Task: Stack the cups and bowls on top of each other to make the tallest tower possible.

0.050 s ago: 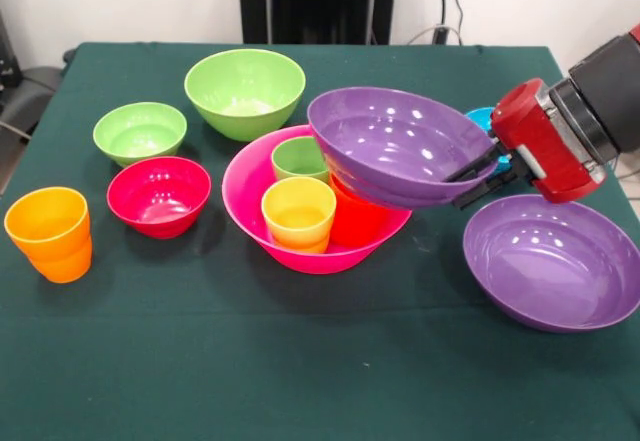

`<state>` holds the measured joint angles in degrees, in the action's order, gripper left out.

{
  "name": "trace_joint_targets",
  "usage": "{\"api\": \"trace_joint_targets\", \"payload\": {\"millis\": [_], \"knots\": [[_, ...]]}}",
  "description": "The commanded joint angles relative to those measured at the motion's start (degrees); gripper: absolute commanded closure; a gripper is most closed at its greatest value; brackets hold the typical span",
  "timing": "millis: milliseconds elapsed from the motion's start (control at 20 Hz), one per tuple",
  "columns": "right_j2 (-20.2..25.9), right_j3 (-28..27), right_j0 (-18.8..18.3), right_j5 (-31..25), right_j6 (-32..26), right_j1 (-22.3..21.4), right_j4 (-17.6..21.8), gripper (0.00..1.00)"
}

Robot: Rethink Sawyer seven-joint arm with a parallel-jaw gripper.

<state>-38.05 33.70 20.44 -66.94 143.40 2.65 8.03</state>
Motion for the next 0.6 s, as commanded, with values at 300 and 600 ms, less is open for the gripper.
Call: {"api": "trace_joint_targets", "payload": {"millis": [300, 600], "knots": [[4.41, 1.04, -4.20, 0.48, -3.29, -1.90, 0.25, 1.00], [6.51, -0.05, -6.51, -1.35, -9.33, -2.82, -0.82, 1.00]]}}
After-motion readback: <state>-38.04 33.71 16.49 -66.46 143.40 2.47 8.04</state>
